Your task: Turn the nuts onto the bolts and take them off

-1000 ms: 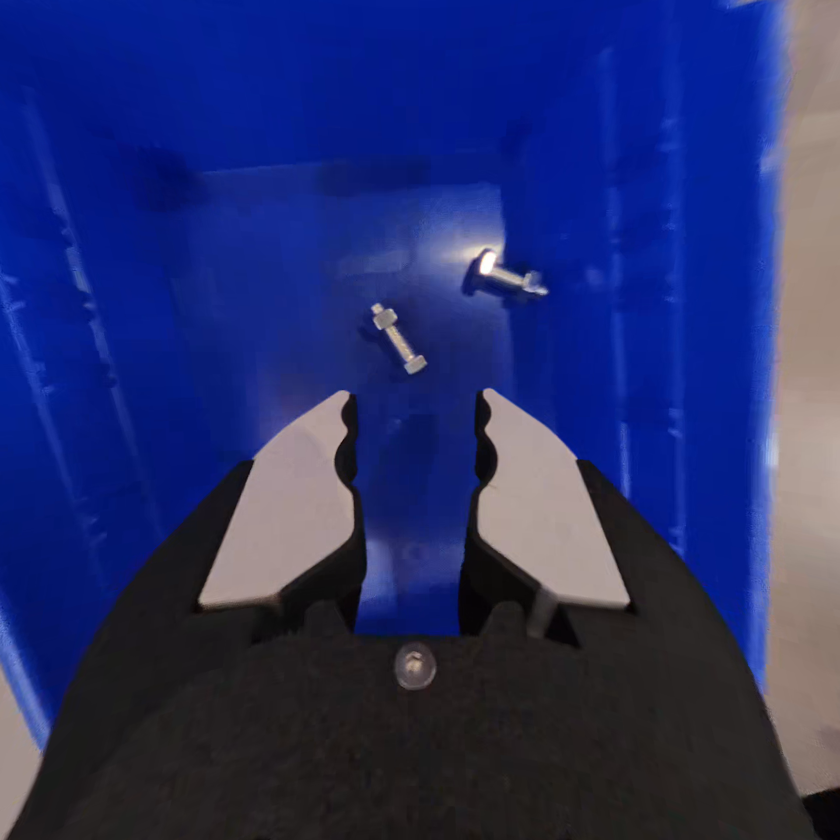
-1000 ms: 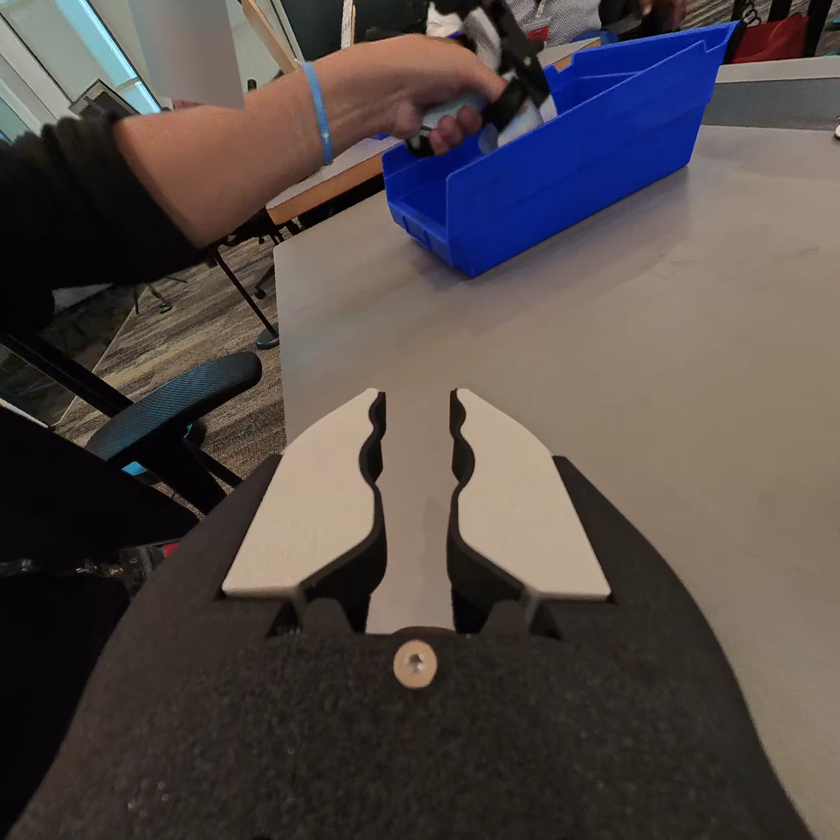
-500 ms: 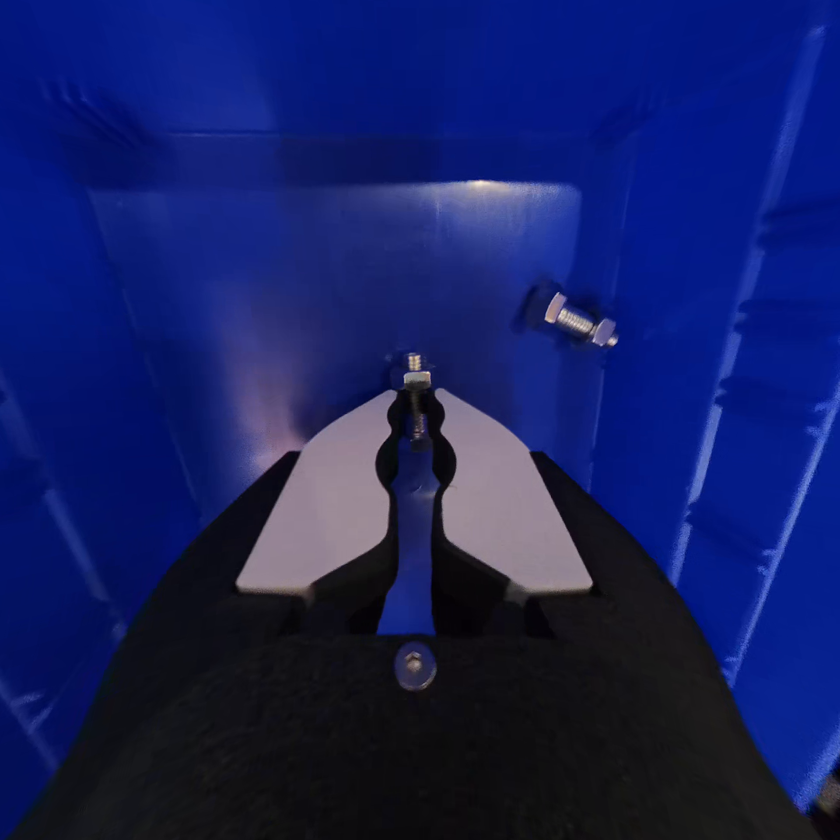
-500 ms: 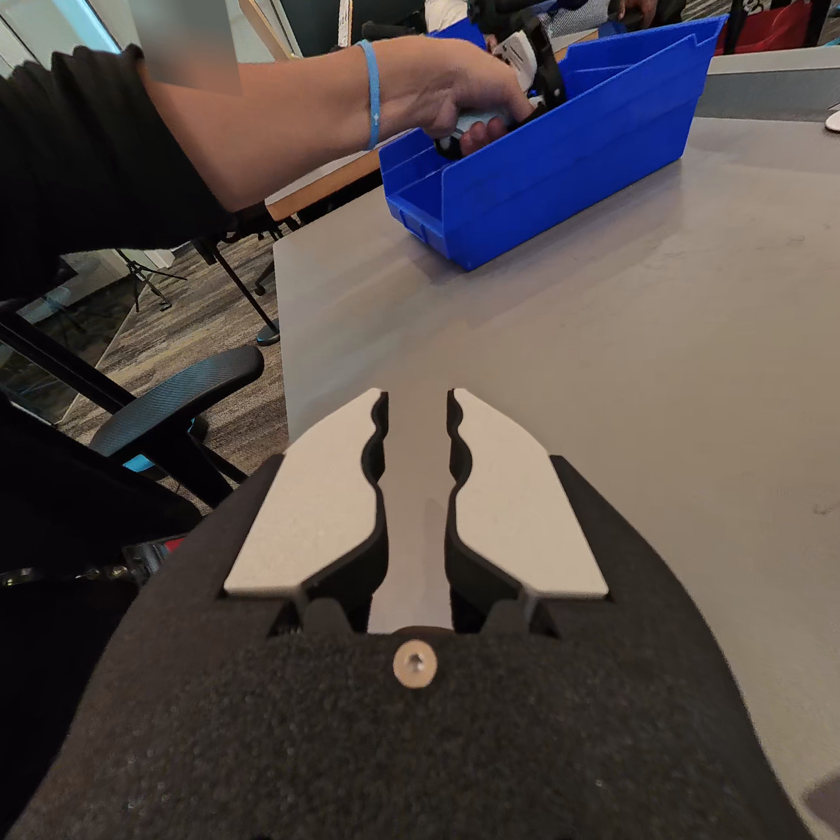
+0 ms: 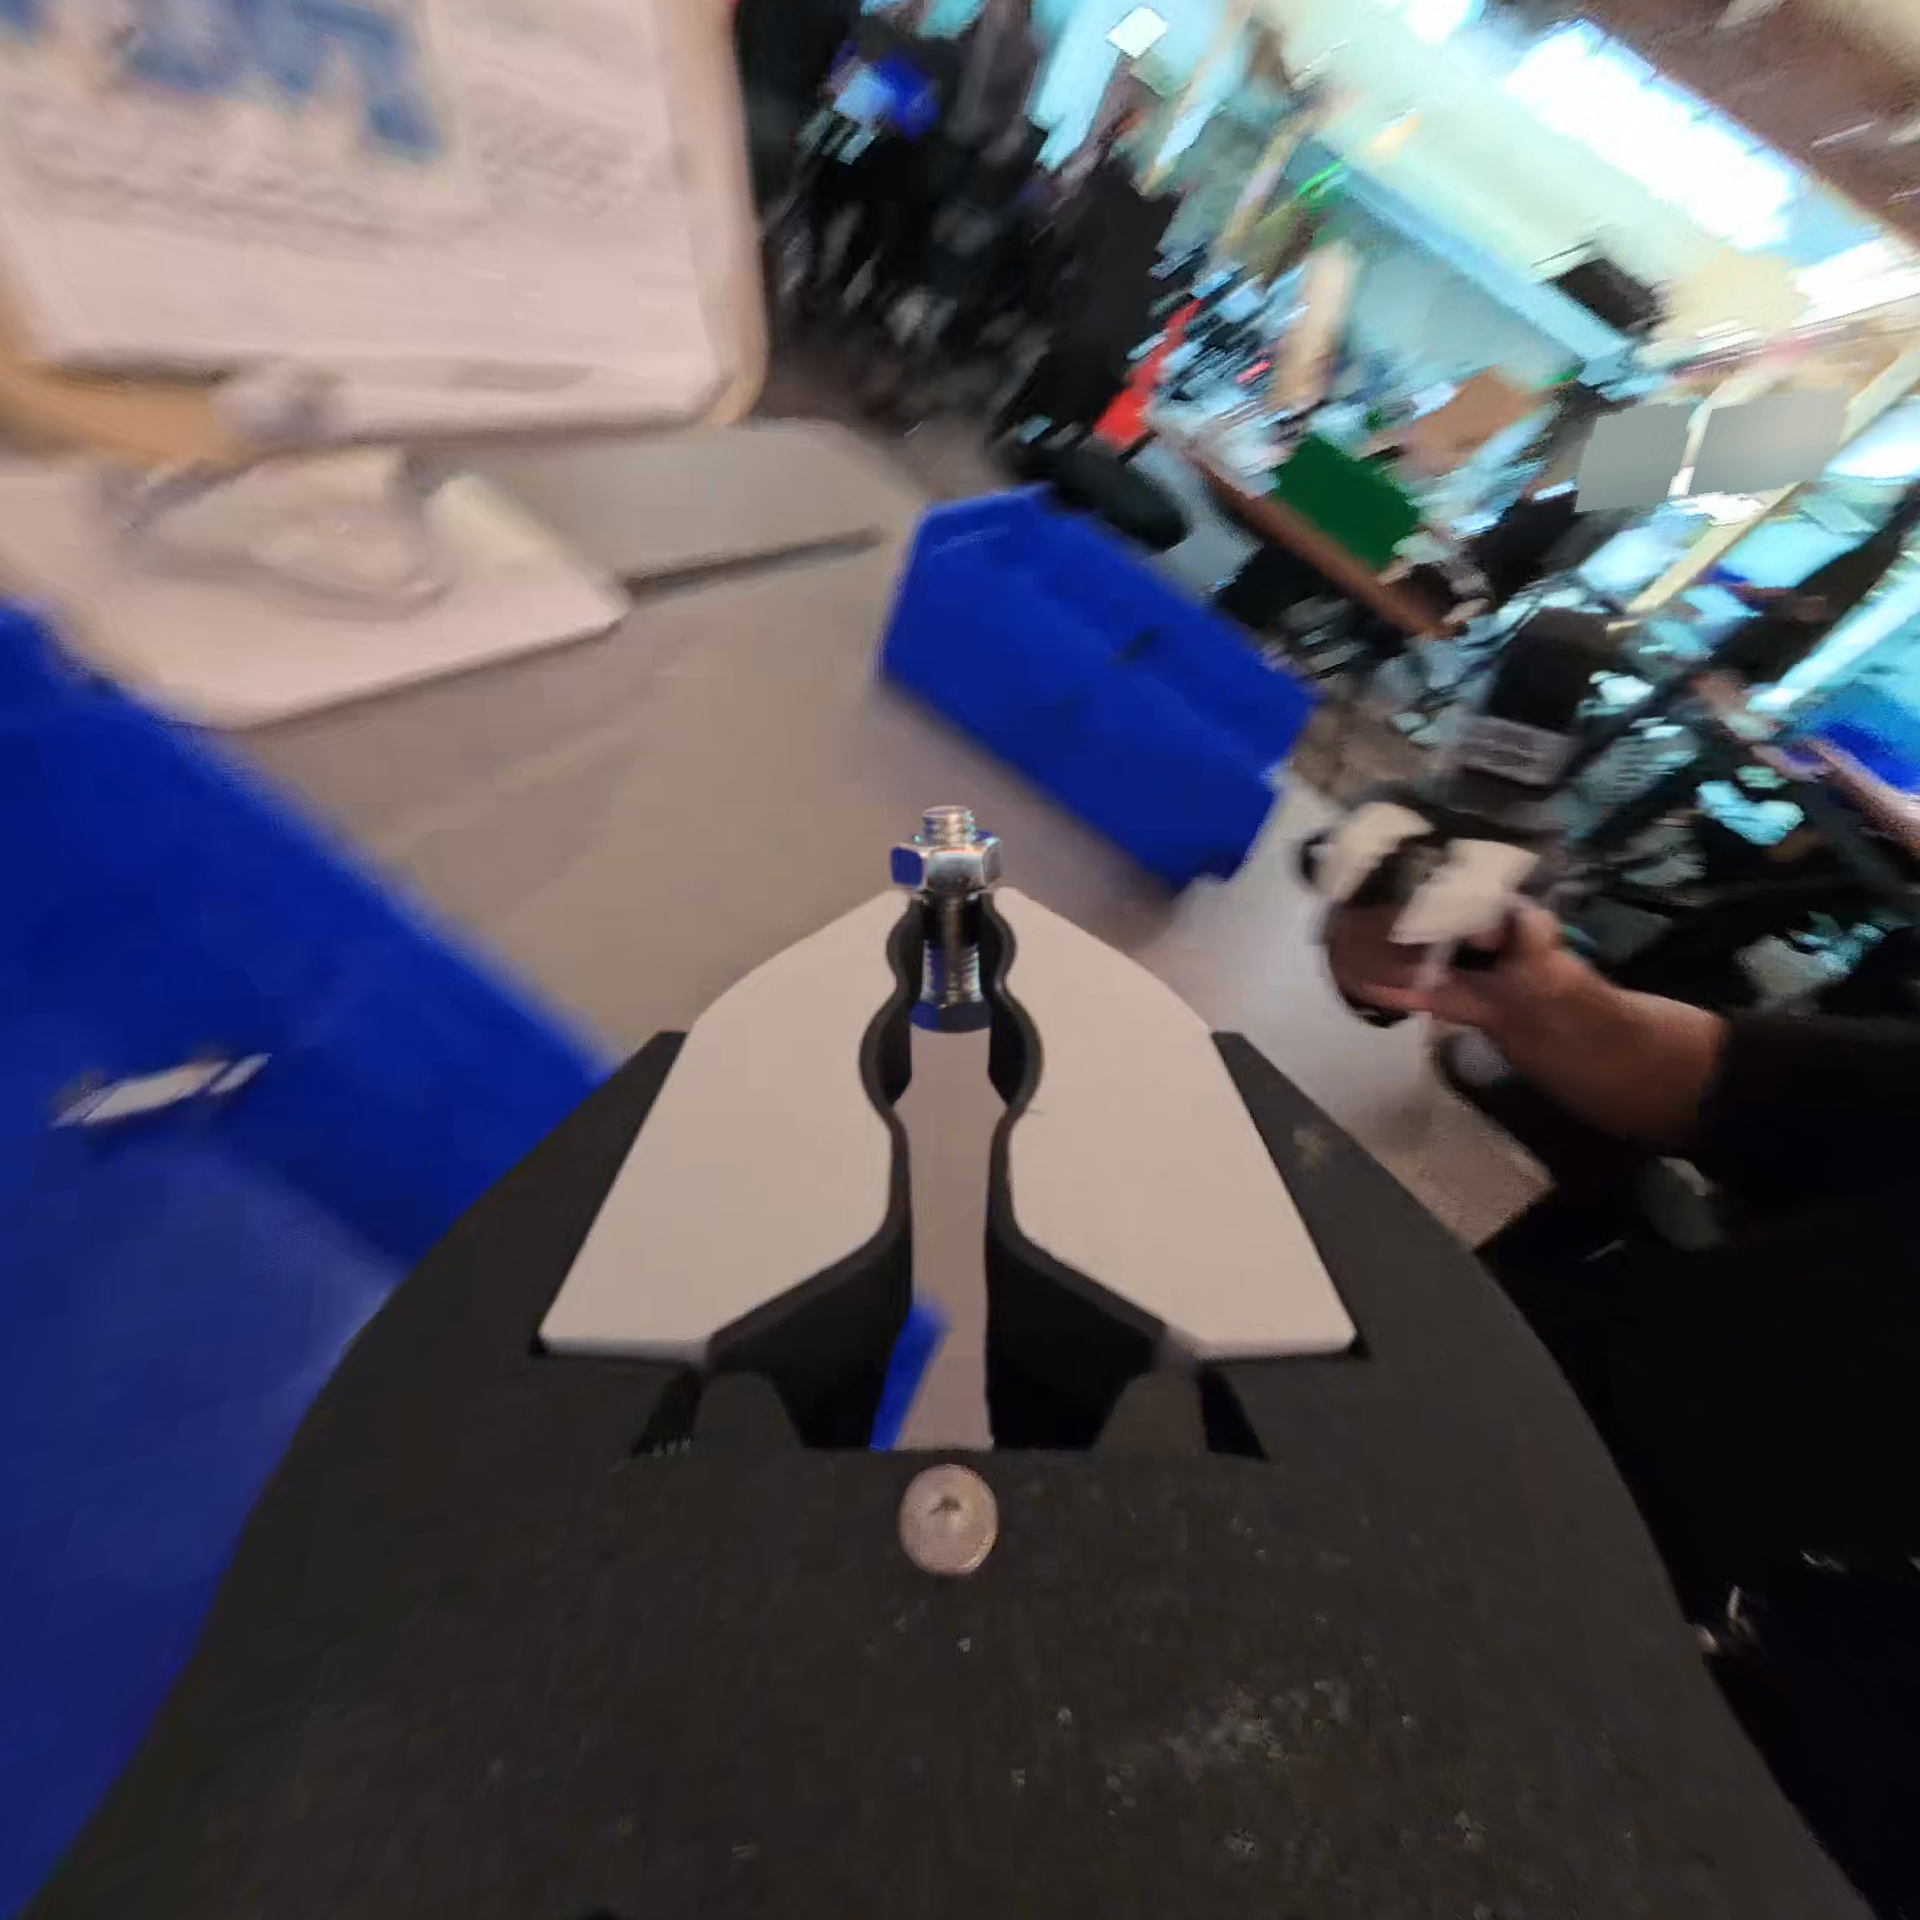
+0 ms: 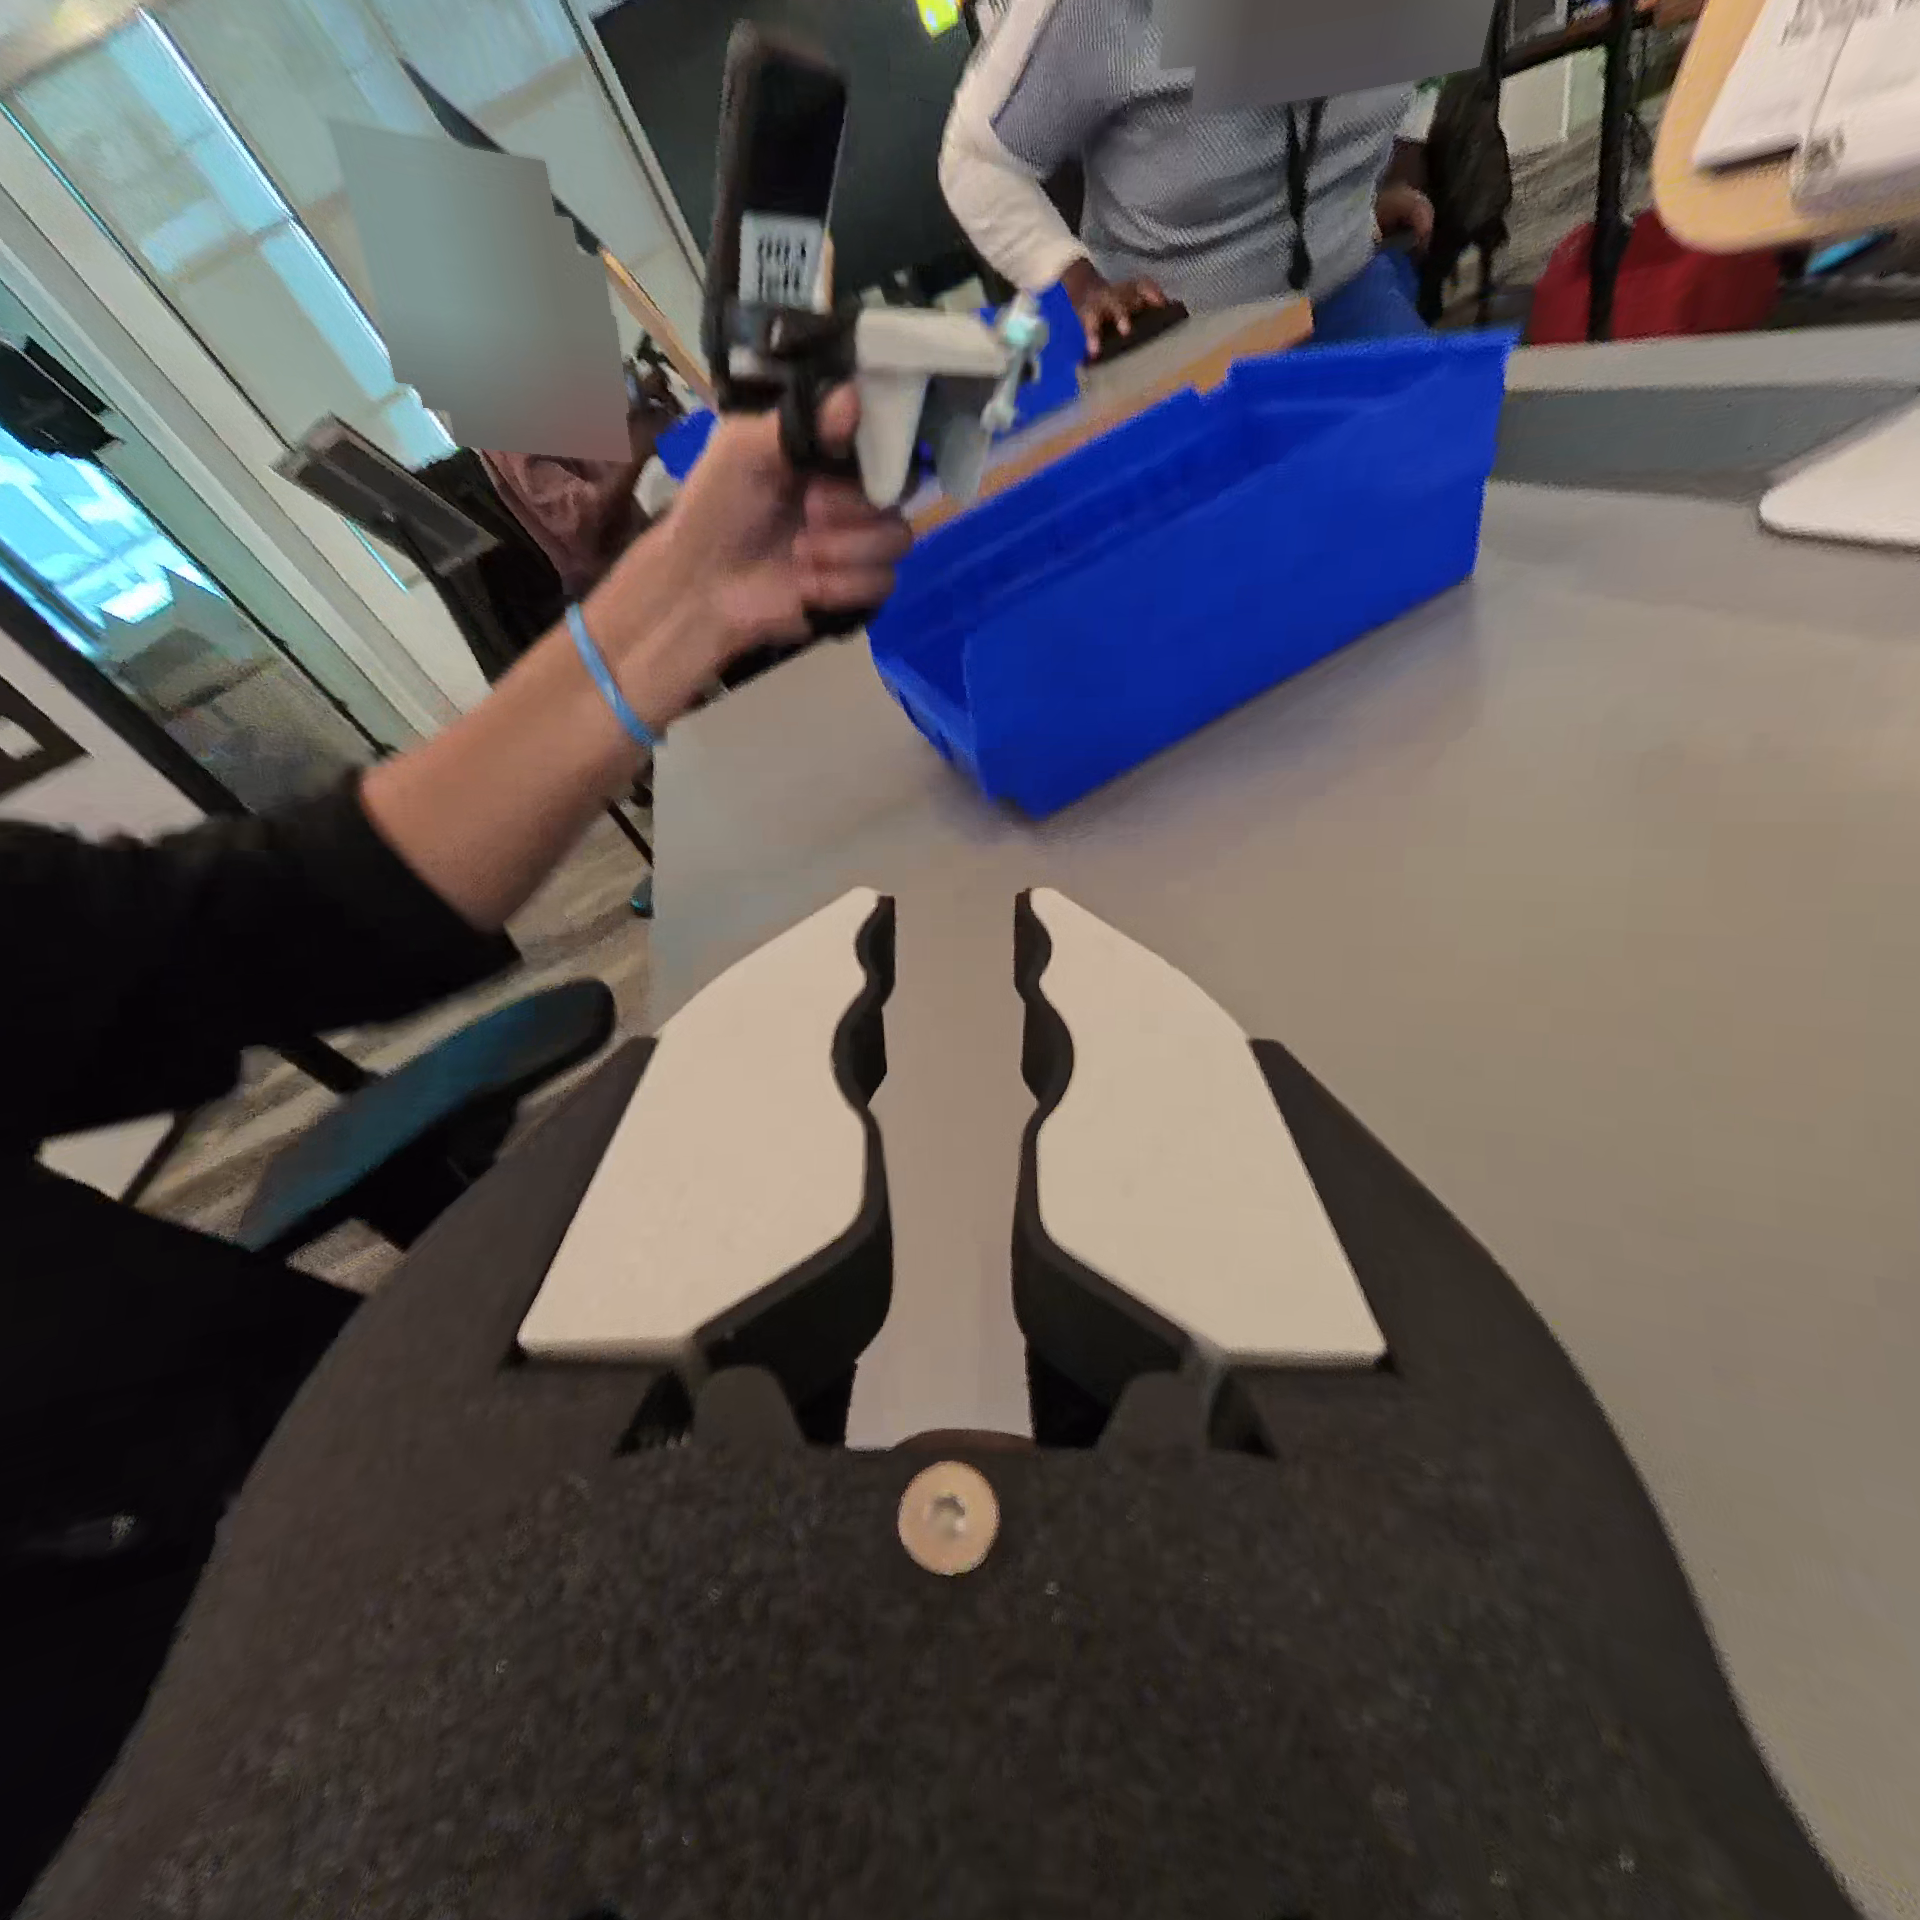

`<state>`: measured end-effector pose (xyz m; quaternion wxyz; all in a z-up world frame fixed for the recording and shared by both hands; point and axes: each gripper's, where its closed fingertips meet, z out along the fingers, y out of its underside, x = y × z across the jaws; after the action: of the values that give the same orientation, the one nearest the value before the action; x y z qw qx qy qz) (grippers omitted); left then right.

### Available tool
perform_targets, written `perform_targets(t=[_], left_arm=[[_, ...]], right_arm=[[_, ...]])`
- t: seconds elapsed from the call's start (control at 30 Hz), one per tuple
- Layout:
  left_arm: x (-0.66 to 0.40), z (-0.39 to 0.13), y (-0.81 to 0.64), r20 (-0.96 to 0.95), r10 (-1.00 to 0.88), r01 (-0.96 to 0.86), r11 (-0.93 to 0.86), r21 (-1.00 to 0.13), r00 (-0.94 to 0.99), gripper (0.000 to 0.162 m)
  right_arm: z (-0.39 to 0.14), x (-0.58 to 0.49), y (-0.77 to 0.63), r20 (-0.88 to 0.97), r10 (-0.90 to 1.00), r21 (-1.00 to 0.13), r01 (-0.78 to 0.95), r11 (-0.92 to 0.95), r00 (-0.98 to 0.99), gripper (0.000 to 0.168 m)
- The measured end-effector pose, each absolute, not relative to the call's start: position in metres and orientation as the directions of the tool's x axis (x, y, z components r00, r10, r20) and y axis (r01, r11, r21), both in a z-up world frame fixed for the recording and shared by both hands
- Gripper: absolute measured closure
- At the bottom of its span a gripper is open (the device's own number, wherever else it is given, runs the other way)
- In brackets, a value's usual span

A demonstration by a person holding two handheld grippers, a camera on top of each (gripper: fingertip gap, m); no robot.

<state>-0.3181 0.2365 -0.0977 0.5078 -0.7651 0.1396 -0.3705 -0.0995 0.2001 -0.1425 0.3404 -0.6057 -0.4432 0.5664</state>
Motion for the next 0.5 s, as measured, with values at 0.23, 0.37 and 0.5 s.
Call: perform_targets(t=[0.23, 0.37, 0.5], left_arm=[[-0.211, -0.035, 0.205, 0.306, -0.821, 0.231, -0.217, -0.948, 0.482, 0.154], [-0.185, -0.030, 0.202, 0.278, -0.835, 0.222, -0.192, -0.956, 0.475, 0.154], [-0.173, -0.021, 0.195, 0.310, -0.861, 0.280, -0.206, -0.938, 0.404, 0.154]], right_arm=[[-0.055, -0.158, 0.195, -0.339, 0.899, -0.939, 0.034, -0.344, -0.276, 0.102], [-0.031, -0.168, 0.188, -0.263, 0.919, -0.957, -0.042, -0.287, -0.292, 0.116], [-0.041, -0.174, 0.184, -0.287, 0.915, -0.956, 0.023, -0.293, -0.285, 0.132]])
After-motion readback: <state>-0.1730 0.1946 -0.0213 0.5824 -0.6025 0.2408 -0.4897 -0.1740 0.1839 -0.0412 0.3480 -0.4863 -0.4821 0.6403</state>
